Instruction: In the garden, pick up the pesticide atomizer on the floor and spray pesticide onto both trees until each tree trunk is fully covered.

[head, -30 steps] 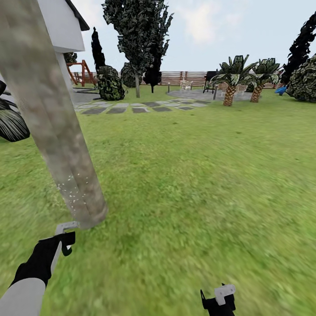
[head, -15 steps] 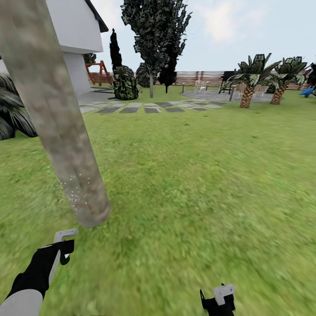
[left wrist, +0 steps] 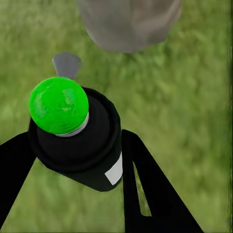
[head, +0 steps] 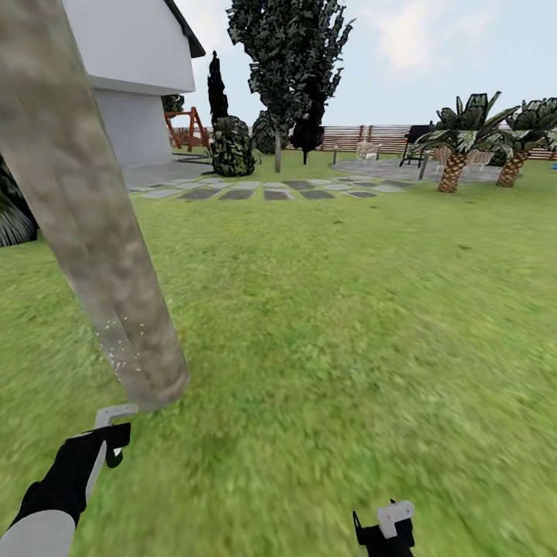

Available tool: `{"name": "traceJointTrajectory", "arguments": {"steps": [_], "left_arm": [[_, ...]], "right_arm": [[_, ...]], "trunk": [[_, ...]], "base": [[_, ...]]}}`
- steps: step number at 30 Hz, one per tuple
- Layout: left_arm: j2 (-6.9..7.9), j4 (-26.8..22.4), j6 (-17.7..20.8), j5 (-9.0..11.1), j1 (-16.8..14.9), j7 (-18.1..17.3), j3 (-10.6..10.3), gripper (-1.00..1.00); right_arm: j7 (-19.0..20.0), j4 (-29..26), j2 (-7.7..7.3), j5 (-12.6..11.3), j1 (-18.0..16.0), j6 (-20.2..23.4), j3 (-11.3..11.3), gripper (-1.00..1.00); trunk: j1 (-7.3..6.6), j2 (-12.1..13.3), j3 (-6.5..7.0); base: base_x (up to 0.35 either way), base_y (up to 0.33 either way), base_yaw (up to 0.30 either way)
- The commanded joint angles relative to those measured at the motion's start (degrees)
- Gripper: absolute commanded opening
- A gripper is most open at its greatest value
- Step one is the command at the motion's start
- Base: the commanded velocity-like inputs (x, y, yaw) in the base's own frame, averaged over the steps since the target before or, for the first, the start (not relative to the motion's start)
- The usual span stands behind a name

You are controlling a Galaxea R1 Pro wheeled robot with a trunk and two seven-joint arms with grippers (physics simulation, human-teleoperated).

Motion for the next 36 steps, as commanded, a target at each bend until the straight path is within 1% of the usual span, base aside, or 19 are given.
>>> {"name": "traceJointTrajectory", "arguments": {"steps": [1,6,14,32,36], "left_arm": [[0.0,0.1,0.0,0.0,0.0,0.0,0.0,-1.0],[-0.08,0.3,0.0,0.0,0.0,0.0,0.0,-1.0],[0.0,0.2,0.0,0.0,0.0,0.0,0.0,-1.0],[0.09,-0.2,0.0,0.0,0.0,-0.1,0.2,-1.0],[0.09,-0.2,0.0,0.1,0.0,-0.1,0.2,-1.0]], "right_arm": [[0.0,0.0,0.0,0.0,0.0,0.0,0.0,1.0],[0.0,0.0,0.0,0.0,0.0,0.0,0.0,1.0],[0.0,0.0,0.0,0.0,0.0,0.0,0.0,1.0],[-0.1,0.0,0.0,0.0,0.0,0.0,-0.1,1.0],[-0.1,0.0,0.0,0.0,0.0,0.0,0.0,1.0]], "trunk": [[0.0,0.0,0.0],[0.0,0.0,0.0],[0.0,0.0,0.0],[0.0,0.0,0.0],[0.0,0.0,0.0]], "base": [[0.285,-0.139,0.0],[0.284,-0.144,0.058],[0.124,-0.247,0.241],[0.105,-0.263,0.008],[0.106,-0.263,0.223]]}}
